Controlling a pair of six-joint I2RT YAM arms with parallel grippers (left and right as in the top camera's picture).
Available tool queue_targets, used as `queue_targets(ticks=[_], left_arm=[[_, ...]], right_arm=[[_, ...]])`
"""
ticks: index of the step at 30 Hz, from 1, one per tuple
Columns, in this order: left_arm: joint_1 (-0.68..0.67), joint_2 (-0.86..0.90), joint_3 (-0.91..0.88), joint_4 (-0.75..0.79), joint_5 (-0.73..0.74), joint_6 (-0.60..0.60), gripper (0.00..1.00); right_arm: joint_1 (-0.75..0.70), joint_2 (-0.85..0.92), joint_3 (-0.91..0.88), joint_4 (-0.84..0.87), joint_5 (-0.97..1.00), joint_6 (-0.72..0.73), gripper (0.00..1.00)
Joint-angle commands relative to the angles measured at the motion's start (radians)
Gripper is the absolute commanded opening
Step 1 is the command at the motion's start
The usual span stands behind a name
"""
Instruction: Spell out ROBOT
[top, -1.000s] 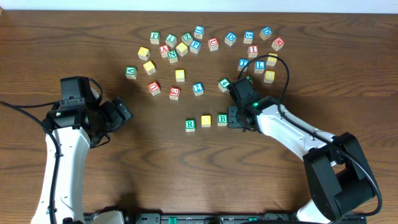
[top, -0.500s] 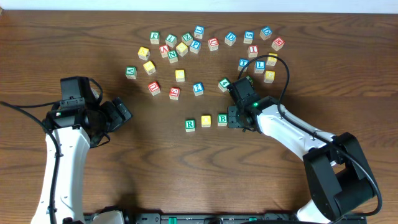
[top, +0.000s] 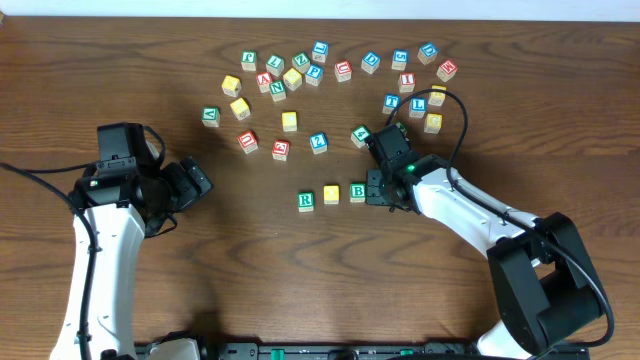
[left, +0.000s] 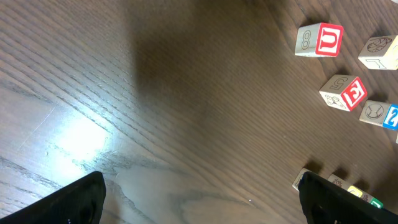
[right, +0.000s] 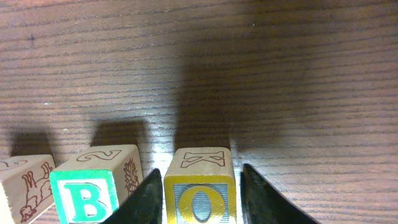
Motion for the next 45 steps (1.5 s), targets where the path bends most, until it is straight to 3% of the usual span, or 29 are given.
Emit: queue_targets(ticks=[1, 23, 37, 43, 45], left_arm=[[0.003, -0.004, 0.003, 0.001, -0.013, -0.005, 0.98], [0.003, -0.004, 0.003, 0.0, -0.013, -0.005, 0.98], [0.003, -0.004, 0.003, 0.0, -0.013, -0.005, 0.98], [0.003, -0.004, 0.003, 0.001, -0.014, -0.005, 0.98], [0.003, -0.004, 0.003, 0.001, -0.014, -0.005, 0.97]], right_arm=[[0.002, 0.009, 0.01, -0.002, 0.008, 0.014, 0.4], [-0.051, -0.002, 0.09, -0.021, -0.051, -0.057, 0.49], [-0.233, -0.012, 0.342, -0.21, 0.035, -0.138, 0.54], [-0.366, -0.012, 0.428, -0.222, 0.052, -0.172, 0.73], [-0.436, -0.012, 0.429, -0.196, 0.069, -0.172, 0.94]])
